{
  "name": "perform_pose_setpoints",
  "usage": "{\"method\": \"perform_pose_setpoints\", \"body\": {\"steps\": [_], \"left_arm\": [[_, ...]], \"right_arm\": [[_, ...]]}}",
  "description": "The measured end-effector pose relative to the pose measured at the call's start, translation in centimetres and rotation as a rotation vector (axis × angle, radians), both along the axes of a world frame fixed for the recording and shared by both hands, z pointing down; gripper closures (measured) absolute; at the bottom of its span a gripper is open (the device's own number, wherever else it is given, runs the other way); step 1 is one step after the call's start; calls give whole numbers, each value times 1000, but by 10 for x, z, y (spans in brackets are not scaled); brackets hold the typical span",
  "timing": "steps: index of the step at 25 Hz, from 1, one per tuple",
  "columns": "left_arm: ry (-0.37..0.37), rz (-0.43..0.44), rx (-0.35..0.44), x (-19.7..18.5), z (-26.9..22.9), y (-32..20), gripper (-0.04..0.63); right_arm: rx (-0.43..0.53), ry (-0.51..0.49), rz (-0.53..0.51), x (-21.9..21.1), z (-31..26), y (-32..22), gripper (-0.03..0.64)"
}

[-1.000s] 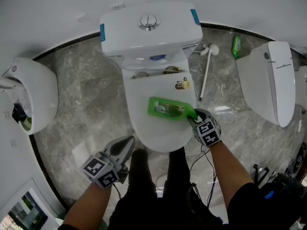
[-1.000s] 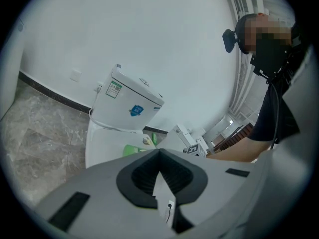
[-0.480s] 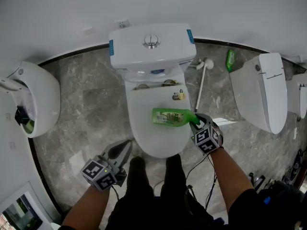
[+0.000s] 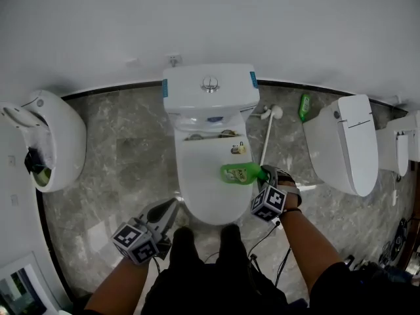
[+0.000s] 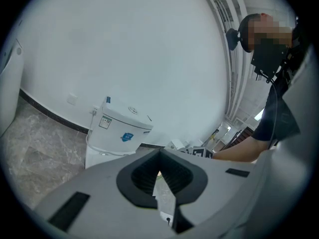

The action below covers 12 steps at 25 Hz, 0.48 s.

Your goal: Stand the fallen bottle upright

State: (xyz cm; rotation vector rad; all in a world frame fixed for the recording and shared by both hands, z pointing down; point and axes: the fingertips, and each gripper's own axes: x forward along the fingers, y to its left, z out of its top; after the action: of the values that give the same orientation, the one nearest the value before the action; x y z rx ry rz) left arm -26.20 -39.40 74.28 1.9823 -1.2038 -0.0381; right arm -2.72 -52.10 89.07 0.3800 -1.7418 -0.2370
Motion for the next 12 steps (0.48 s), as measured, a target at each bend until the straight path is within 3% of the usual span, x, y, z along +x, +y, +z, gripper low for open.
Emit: {"method": "perform_pose_setpoints", "body": {"steps": [3,7,12], "left_arm": [[43,-27,30,-3,-29,5,572],[26,-21,45,-11,-47,21,574],[19,-38,53,-25,-66,35,572]], "right_arm": [[46,91,-65,-9,-10,13,453],[106,226,-165,-16,-16,29,451],[116,258,-232,-42,-27,44,447]]}}
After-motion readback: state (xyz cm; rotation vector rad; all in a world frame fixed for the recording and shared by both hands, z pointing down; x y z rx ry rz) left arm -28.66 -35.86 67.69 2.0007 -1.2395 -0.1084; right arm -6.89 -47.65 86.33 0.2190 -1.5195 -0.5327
